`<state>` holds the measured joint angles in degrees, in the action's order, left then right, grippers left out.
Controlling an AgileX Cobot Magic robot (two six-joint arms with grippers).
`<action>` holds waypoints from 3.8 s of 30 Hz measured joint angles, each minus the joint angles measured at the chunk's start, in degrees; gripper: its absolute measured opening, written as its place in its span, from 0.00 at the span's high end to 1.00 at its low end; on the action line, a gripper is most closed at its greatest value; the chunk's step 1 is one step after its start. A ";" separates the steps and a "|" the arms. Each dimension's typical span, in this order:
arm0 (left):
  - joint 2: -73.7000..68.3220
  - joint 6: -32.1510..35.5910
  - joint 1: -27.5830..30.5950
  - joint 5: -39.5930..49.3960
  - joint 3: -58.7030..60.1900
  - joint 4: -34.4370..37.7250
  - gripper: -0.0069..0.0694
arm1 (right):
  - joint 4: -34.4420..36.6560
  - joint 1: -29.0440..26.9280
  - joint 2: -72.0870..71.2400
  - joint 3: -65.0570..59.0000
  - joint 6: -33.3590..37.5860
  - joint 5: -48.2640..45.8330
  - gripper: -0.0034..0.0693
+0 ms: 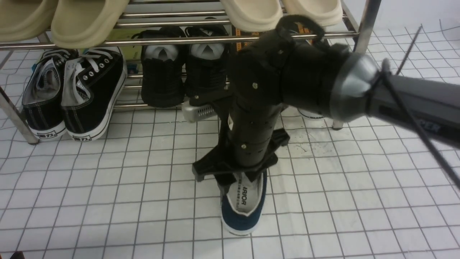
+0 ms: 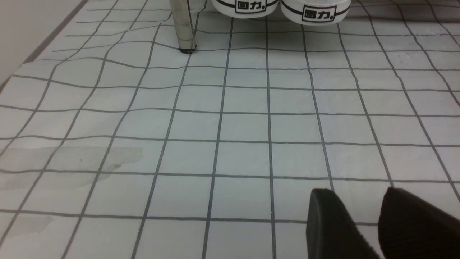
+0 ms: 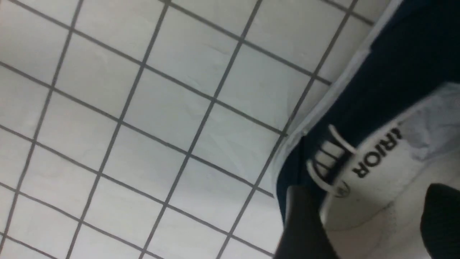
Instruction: Take the shoes off the shelf with your hand from the white checkered tablecloth.
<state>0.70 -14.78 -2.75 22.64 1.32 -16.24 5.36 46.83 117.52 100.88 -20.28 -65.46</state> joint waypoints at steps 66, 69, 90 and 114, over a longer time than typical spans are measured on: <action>0.02 0.00 0.00 0.00 0.00 0.00 0.59 | -17.12 -19.96 6.24 18.11 8.57 0.58 0.34; 0.02 0.00 0.00 0.00 0.00 0.00 0.59 | -18.04 -19.96 8.09 18.11 8.68 1.68 0.38; 0.02 0.00 0.00 0.00 0.00 0.00 0.59 | -3.62 -18.55 -12.04 3.56 9.65 -6.76 0.93; 0.02 0.00 0.00 0.00 0.00 0.00 0.59 | -1.17 -12.30 -17.48 -24.85 1.28 4.72 0.93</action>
<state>0.72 -14.78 -2.75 22.64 1.32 -16.24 4.18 34.54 100.04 76.02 -19.00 -60.73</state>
